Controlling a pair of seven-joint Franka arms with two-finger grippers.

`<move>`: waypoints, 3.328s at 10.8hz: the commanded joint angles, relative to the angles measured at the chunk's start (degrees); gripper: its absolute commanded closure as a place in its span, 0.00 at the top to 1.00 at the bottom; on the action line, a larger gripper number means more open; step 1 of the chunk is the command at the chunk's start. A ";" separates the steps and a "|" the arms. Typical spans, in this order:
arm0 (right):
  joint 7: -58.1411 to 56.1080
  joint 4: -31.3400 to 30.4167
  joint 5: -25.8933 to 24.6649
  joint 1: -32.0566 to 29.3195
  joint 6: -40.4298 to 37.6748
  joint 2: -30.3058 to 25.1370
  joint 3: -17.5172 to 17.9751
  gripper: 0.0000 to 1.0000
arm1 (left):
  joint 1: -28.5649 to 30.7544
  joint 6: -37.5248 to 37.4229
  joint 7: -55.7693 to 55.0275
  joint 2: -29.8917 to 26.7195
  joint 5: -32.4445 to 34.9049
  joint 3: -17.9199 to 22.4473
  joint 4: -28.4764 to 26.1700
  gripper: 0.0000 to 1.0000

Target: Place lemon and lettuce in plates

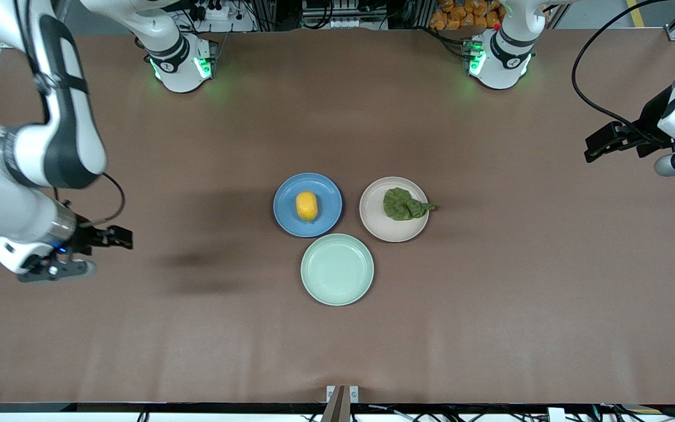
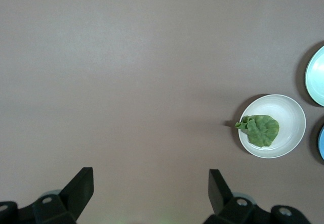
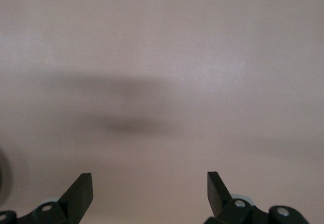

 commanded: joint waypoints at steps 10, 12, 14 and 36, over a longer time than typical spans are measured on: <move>10.81 4.77 -3.78 -1.11 -24.63 -15.93 0.45 1.00 | -0.36 -1.39 1.49 -2.15 -1.18 0.47 -1.20 1.00; 10.98 7.14 -3.95 -1.11 -26.46 -15.67 0.27 1.00 | -0.37 -1.39 1.49 -2.15 -1.18 0.47 -1.20 1.00; 11.85 8.20 -3.78 -1.02 -26.83 -15.76 -1.13 1.00 | -0.80 -1.39 1.40 -2.15 -1.18 0.47 -1.28 1.00; 12.74 8.73 -3.78 0.03 -27.00 -15.76 -1.49 1.00 | -1.60 -1.39 4.57 -2.24 -0.56 1.70 -0.14 1.00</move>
